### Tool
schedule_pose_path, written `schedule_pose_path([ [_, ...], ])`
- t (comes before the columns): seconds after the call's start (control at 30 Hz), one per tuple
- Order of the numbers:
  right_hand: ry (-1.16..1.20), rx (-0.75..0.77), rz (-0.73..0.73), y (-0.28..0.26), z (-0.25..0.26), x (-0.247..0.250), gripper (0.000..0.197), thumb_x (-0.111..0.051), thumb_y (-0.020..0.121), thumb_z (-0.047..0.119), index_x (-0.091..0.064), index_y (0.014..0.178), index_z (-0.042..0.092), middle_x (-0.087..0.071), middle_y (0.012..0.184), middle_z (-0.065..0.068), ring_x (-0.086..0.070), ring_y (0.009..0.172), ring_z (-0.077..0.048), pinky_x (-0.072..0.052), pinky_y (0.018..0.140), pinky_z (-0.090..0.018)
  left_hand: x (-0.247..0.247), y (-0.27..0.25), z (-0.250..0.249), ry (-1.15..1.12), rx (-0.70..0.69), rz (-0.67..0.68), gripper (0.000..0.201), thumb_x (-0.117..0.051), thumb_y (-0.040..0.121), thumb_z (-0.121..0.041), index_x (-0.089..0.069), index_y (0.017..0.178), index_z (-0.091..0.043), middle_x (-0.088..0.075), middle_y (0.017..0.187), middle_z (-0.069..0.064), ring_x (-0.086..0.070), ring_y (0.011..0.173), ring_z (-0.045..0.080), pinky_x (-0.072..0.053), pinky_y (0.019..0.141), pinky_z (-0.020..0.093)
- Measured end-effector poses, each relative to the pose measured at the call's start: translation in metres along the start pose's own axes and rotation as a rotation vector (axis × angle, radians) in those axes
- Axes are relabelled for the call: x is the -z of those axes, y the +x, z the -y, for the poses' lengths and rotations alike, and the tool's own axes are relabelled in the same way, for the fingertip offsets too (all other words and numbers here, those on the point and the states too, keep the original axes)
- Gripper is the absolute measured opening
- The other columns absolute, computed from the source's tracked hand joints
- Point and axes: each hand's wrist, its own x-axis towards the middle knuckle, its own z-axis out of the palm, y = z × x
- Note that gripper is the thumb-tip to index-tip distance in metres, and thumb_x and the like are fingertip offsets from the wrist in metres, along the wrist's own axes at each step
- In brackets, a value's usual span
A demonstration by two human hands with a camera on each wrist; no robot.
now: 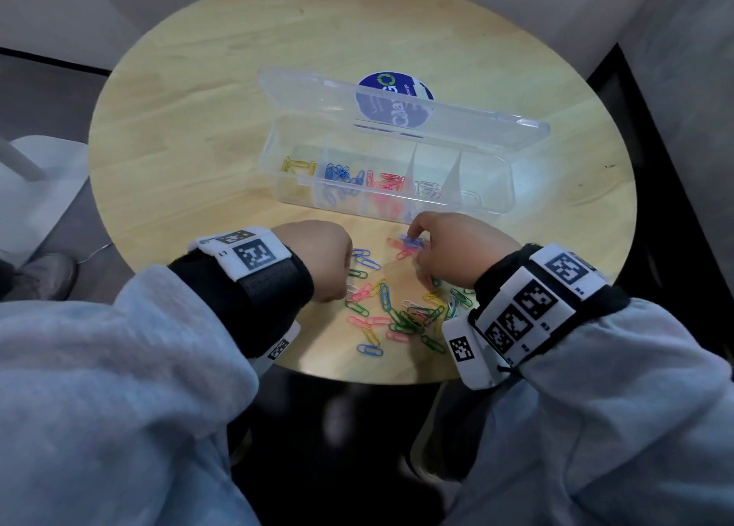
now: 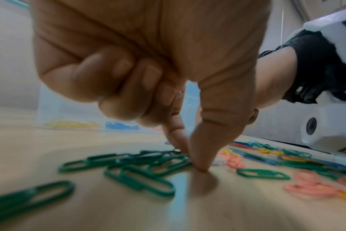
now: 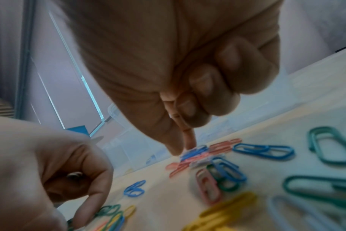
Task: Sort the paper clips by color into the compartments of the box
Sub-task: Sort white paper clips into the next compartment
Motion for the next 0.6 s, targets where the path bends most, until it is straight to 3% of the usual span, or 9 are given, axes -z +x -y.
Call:
schedule_pose_path([
  [0.1,0.023,0.013,0.013,0.0,-0.001,-0.002,0.022,-0.062,0.077,0.009,-0.057,0.094,0.021,-0.055,0.079,0.006,-0.055,0.075,-0.018,-0.045,0.064,-0.028,0.001,-0.002,0.0,0.01,-0.003,0.008,0.017,-0.061,0.073,-0.013,-0.069,0.087,-0.017,-0.07,0.09,0.002,-0.059,0.078,0.021,-0.033,0.05,0.019],
  [0.17,0.035,0.036,0.004,0.0,-0.001,-0.003,0.011,-0.062,0.082,0.015,-0.055,0.087,0.022,-0.053,0.069,0.009,-0.054,0.066,-0.014,-0.042,0.059,-0.026,0.002,-0.002,0.0,0.012,-0.003,0.011,0.016,-0.061,0.073,-0.014,-0.069,0.087,-0.017,-0.07,0.089,0.001,-0.058,0.077,0.021,-0.033,0.05,0.02],
  [0.33,0.025,0.062,-0.047,0.003,-0.004,-0.002,0.014,-0.064,0.082,0.02,-0.058,0.094,0.023,-0.043,0.072,0.013,-0.052,0.077,-0.016,-0.041,0.065,-0.026,0.002,-0.004,-0.001,0.009,-0.002,0.013,0.012,-0.061,0.074,-0.018,-0.067,0.084,-0.018,-0.062,0.077,-0.001,-0.055,0.073,0.02,-0.033,0.049,0.02],
  [0.4,0.016,0.062,-0.009,0.003,-0.003,-0.003,0.01,-0.062,0.083,0.018,-0.06,0.092,0.021,-0.046,0.07,0.013,-0.051,0.071,-0.013,-0.041,0.061,-0.025,0.003,-0.005,0.0,-0.035,-0.009,0.027,0.002,-0.061,0.074,-0.02,-0.063,0.076,-0.019,-0.06,0.071,-0.003,-0.054,0.069,0.018,-0.035,0.052,0.021],
  [0.5,-0.017,0.075,0.014,0.004,-0.002,-0.005,0.005,-0.06,0.082,0.013,-0.06,0.082,0.019,-0.05,0.068,0.009,-0.05,0.064,-0.012,-0.039,0.053,-0.022,0.01,-0.004,0.004,-0.213,-0.017,0.073,0.01,-0.06,0.075,-0.02,-0.055,0.066,-0.019,-0.058,0.059,-0.005,-0.052,0.054,0.014,-0.039,0.055,0.02],
  [0.6,-0.052,0.086,0.053,0.004,-0.001,-0.005,0.007,-0.056,0.083,0.013,-0.061,0.08,0.016,-0.051,0.067,0.006,-0.052,0.071,-0.017,-0.041,0.058,-0.024,0.02,-0.002,0.011,-0.38,-0.063,0.117,0.019,-0.065,0.075,-0.023,-0.053,0.061,-0.019,-0.05,0.056,-0.005,-0.043,0.052,0.014,-0.035,0.057,0.022],
])
